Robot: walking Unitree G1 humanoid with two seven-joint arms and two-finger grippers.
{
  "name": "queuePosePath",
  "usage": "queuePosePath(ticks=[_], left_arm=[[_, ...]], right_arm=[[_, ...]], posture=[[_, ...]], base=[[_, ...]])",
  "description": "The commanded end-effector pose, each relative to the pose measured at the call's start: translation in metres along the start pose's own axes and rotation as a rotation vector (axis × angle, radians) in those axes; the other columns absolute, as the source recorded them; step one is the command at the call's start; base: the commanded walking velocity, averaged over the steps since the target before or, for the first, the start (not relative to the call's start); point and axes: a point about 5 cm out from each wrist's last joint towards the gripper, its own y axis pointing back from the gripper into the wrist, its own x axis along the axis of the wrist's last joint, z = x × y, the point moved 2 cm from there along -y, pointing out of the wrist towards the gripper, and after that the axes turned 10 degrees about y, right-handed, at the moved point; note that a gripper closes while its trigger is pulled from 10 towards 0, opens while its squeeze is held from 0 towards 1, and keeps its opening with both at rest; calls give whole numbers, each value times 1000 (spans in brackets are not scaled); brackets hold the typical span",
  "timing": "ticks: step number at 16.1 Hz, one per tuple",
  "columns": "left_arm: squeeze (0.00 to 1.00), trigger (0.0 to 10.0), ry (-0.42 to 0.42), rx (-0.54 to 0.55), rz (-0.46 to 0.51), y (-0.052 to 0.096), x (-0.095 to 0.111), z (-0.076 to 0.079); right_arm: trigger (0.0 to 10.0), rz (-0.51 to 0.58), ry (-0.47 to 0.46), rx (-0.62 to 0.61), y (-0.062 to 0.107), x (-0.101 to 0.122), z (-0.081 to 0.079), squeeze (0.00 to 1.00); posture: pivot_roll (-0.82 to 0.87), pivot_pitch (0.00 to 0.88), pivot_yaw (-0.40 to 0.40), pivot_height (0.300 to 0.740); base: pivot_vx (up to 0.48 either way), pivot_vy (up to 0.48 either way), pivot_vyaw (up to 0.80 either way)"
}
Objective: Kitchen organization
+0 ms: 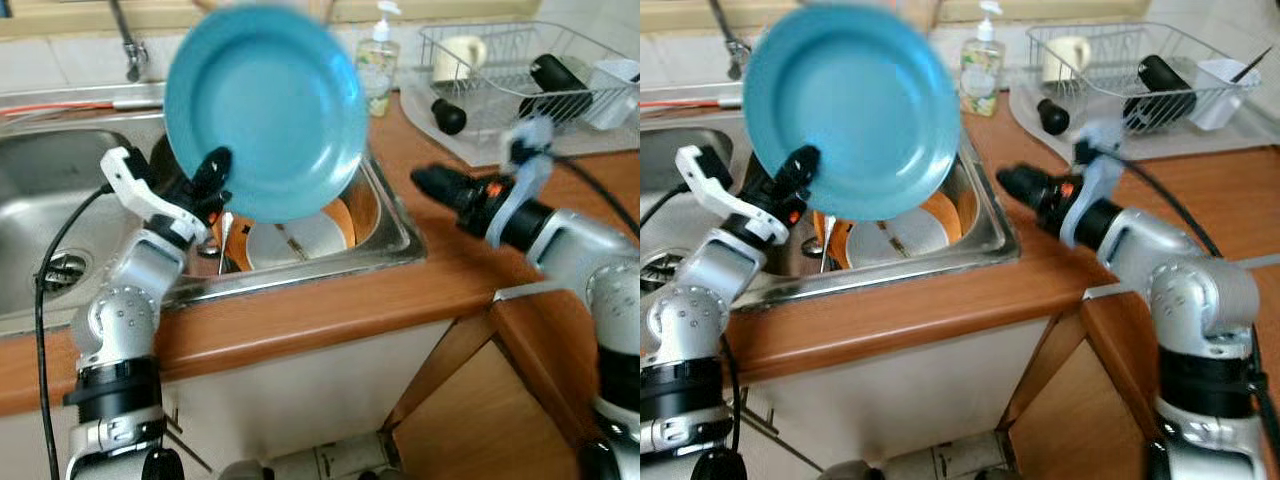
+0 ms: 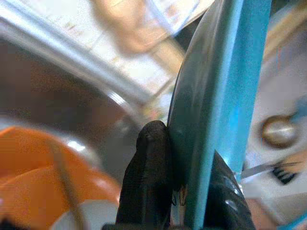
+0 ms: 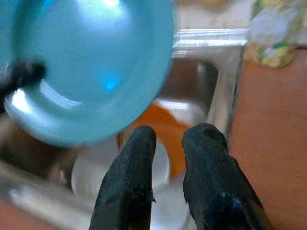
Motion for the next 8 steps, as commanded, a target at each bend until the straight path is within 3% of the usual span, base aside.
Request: queuePosePath(ticks=[1, 3, 8], left_arm=[[0, 0, -39, 10, 2, -8, 5, 6], [0, 0, -83, 130, -68, -18, -1, -8], [0, 0, -82, 315, -200, -30, -16, -30]], right_arm=[[10000, 12, 77, 44, -1, 7, -11, 0], [10000, -7, 152, 90, -2, 6, -19, 0], [10000, 12, 258, 167, -4, 3, -34, 0]], posture=[[-39, 0, -4, 740], [-38, 0, -4, 740], [-46, 0, 2, 740]], base=[[0, 0, 0], [0, 0, 0], [0, 0, 0]])
